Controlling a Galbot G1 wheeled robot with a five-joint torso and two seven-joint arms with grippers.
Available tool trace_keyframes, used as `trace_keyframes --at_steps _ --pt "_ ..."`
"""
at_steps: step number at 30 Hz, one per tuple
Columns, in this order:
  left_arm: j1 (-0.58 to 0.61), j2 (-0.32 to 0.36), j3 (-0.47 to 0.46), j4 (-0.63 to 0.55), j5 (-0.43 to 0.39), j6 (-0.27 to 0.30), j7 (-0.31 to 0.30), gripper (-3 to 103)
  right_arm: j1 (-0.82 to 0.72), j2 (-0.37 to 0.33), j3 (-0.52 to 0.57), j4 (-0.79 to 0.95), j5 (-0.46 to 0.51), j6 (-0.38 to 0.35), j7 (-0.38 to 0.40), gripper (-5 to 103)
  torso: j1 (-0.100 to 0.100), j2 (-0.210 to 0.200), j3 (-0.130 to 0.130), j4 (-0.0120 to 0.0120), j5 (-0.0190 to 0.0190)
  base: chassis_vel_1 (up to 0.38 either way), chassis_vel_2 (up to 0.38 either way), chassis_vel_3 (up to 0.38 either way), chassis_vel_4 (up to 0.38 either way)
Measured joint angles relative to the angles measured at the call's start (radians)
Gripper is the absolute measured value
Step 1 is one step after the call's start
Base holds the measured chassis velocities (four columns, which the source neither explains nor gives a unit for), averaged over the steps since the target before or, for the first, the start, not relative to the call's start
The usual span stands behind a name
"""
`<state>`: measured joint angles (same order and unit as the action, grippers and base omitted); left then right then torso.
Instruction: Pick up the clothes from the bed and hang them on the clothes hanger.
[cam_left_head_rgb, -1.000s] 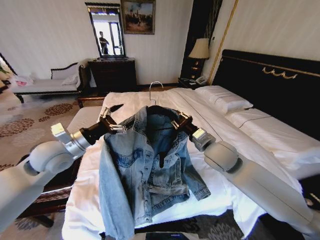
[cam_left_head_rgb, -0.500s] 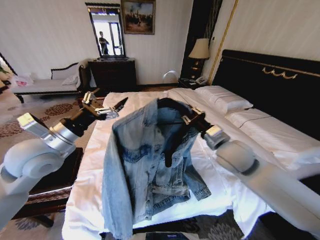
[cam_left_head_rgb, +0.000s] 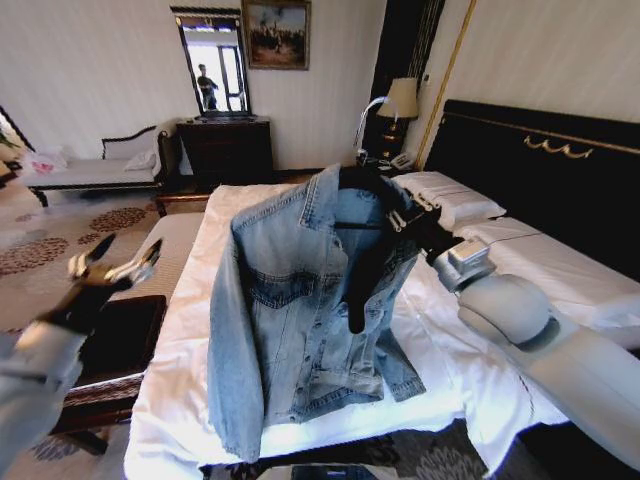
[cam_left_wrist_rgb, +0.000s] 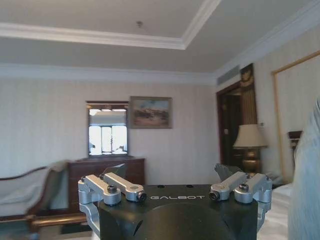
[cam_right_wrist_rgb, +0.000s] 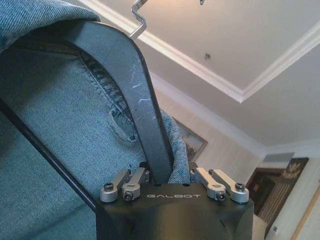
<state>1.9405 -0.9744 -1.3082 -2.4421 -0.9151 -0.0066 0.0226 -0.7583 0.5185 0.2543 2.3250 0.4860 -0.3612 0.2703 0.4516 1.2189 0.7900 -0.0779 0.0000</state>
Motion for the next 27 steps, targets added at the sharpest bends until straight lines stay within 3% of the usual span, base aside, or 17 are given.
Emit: trace_keyframes --at_steps 1,2,4,6,8,11,17,27 --pt "0.000 0.000 0.000 0.000 0.000 0.000 0.000 100 0.000 0.000 0.000 0.000 0.000 0.000 0.000 30 0.000 0.000 0.000 0.0000 0.0000 0.000 0.000 0.000 0.000" --pt "0.044 -0.063 0.018 -0.012 0.076 -0.045 0.018 100 -0.006 -0.005 0.007 0.009 -0.001 0.005 -0.005 30 0.000 0.000 0.000 0.0002 0.0002 0.000 0.000 0.000 0.000" --pt "0.072 -0.104 0.038 -0.014 0.134 -0.082 0.028 100 -0.016 -0.008 0.013 0.016 -0.003 0.006 -0.008 30 0.000 0.000 0.000 0.0002 0.0000 0.000 0.000 0.000 0.000" --pt "0.138 -0.191 0.106 -0.011 0.242 -0.164 0.044 100 -0.065 -0.009 0.031 0.026 -0.012 0.011 -0.014 30 0.000 0.000 0.000 -0.0003 0.0005 0.000 0.000 0.000 0.000" --pt "0.155 -0.218 0.133 -0.007 0.268 -0.184 0.046 100 -0.083 -0.008 0.038 0.028 -0.016 0.011 -0.015 30 0.000 0.000 0.000 -0.0005 0.0004 0.000 0.000 0.000 0.000" --pt "0.206 -0.310 0.235 0.028 0.366 -0.268 0.045 100 -0.149 -0.003 0.073 0.029 -0.031 0.017 -0.019 30 0.000 0.000 0.000 -0.0001 0.0003 0.000 0.000 0.000 0.000" --pt "0.249 -0.343 0.286 0.060 0.401 -0.344 0.036 100 -0.178 -0.004 0.091 0.036 -0.048 0.027 -0.022 30 0.000 0.000 0.000 -0.0002 -0.0003 0.000 0.000 0.000 0.000" --pt "0.260 -0.377 0.287 0.057 0.387 -0.414 0.014 100 -0.206 0.008 0.105 0.039 -0.070 0.030 -0.018 29 0.000 0.000 0.000 -0.0002 0.0001 0.000 0.000 0.000 0.000"
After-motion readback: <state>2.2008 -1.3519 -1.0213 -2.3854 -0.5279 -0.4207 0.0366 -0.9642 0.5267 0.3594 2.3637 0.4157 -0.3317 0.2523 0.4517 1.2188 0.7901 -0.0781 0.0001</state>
